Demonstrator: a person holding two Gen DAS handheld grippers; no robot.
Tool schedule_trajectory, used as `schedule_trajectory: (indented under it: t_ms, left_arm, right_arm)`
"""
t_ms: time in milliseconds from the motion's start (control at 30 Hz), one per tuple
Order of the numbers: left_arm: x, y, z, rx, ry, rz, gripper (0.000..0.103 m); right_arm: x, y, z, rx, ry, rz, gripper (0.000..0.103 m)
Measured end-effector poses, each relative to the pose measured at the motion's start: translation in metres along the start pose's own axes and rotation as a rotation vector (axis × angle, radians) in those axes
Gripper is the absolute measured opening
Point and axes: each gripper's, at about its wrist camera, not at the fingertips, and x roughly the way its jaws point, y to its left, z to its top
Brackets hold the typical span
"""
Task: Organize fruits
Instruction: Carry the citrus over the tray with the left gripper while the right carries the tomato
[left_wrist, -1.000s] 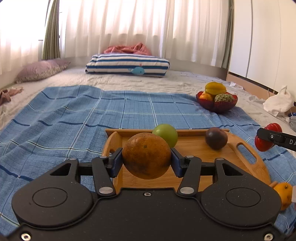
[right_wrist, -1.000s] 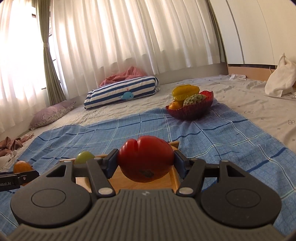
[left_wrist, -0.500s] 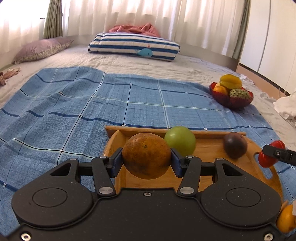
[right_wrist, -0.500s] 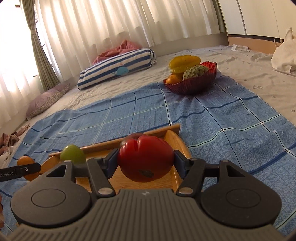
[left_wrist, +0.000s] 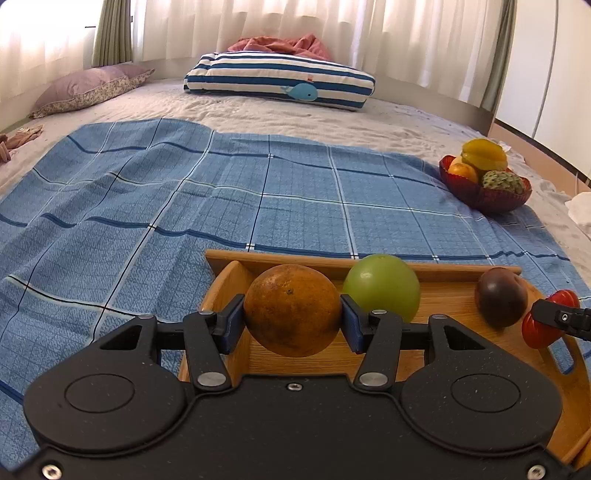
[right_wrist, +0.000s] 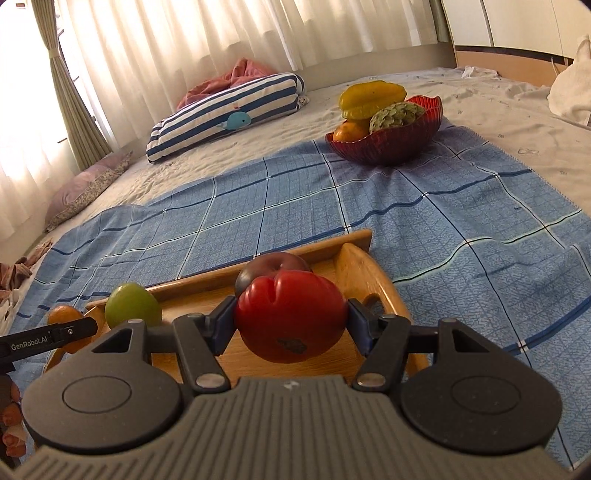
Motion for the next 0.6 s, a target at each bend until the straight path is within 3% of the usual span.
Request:
schedule_trajectory:
  t_ms: [600]
  left_arm:
    - [0.016, 0.003, 0.001, -0.021, 0.016, 0.011, 0.051]
  right_arm:
    - [0.008, -0.007, 0.001, 0.035, 0.019, -0.001, 0.066]
